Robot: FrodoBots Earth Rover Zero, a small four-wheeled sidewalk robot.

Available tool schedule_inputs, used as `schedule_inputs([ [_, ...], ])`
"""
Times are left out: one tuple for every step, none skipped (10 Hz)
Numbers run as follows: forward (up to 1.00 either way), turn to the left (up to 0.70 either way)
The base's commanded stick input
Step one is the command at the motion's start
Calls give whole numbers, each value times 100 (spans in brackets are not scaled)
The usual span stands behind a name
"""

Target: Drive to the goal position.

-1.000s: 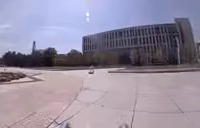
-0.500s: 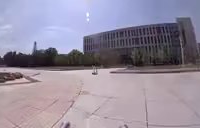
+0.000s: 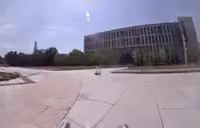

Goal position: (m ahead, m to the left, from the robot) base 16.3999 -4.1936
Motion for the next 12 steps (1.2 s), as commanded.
schedule_inputs([
  [70, 0],
  [70, 0],
  [70, 0],
  [70, 0],
  [70, 0],
  [70, 0],
  [70, 0],
  [70, 0],
  [70, 0],
  [70, 0],
  [70, 0],
  [70, 0],
])
